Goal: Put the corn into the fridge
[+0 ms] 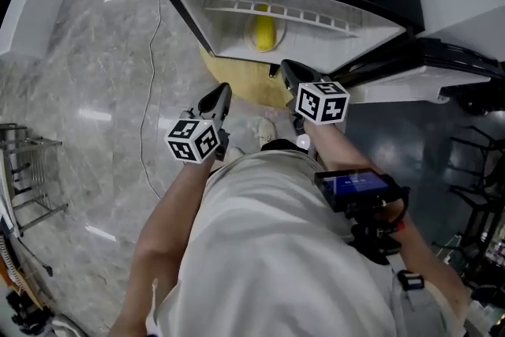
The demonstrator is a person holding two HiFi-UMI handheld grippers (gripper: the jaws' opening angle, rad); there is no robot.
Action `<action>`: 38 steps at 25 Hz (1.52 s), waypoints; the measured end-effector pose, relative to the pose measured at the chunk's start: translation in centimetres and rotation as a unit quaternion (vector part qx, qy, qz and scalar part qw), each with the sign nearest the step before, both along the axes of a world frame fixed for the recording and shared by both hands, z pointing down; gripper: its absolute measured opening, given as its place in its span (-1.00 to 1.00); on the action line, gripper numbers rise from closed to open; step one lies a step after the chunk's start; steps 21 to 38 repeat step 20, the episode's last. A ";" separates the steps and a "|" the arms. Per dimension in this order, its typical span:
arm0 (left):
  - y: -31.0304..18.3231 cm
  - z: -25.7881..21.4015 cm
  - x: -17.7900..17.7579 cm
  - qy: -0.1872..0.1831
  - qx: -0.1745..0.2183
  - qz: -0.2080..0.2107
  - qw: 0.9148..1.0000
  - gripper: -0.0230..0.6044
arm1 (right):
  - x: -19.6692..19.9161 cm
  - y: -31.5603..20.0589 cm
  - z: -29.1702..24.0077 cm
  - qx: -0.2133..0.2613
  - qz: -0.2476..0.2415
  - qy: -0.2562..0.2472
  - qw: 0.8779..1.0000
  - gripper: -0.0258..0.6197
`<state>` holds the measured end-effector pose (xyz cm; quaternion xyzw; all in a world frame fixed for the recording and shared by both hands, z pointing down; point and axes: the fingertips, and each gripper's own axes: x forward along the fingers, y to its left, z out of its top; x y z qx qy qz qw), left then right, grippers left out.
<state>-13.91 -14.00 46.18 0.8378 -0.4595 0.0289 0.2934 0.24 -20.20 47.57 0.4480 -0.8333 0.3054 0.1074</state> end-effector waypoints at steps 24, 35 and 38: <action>5.5 -2.2 0.3 -0.019 0.026 0.075 0.997 -0.90 | -2.2 9.2 -3.2 0.040 -0.023 -0.029 0.999 -0.90; 5.5 -2.2 0.3 -0.019 0.026 0.075 0.997 -0.90 | -2.2 9.2 -3.2 0.040 -0.023 -0.029 0.999 -0.90; 5.5 -2.2 0.3 -0.019 0.026 0.075 0.997 -0.90 | -2.2 9.2 -3.2 0.040 -0.023 -0.029 0.999 -0.90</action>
